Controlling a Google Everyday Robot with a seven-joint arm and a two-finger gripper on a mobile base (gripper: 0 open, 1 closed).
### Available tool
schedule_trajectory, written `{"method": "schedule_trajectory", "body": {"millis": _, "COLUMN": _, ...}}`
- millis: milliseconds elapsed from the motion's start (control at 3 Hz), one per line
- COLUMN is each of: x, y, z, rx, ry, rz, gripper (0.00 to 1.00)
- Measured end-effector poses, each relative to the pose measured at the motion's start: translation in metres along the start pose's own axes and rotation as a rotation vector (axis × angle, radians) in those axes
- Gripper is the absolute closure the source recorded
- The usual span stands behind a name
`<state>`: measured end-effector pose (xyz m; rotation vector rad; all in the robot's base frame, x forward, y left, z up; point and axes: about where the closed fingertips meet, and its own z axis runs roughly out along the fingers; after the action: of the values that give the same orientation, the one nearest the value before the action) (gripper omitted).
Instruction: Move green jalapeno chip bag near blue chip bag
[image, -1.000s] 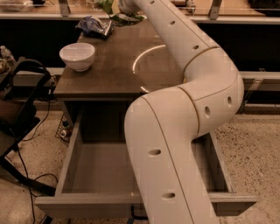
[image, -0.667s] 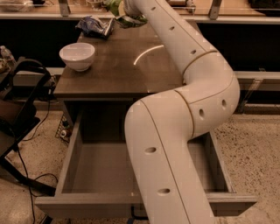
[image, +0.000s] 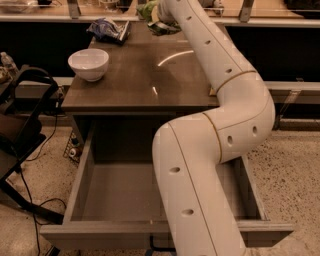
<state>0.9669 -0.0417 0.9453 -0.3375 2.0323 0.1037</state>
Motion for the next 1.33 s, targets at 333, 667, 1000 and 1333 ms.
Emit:
{"method": "schedule_trajectory", "body": {"millis": 333, "x": 0.014, "y": 0.004, "z": 0.011, "rx": -0.033, "ry": 0.015, "rz": -0.006, "gripper": 1.0}}
{"method": "schedule_trajectory", "body": {"millis": 667, "x": 0.032, "y": 0.033, "z": 0.034, "rx": -0.098, "ry": 0.035, "rz": -0.011, "gripper": 1.0}}
{"method": "schedule_trajectory", "body": {"millis": 1000, "x": 0.041, "y": 0.054, "z": 0.048, "rx": -0.129, "ry": 0.047, "rz": -0.014, "gripper": 1.0}}
{"method": "schedule_trajectory", "body": {"millis": 1333, "x": 0.043, "y": 0.056, "z": 0.05, "rx": -0.131, "ry": 0.051, "rz": -0.015, "gripper": 0.84}}
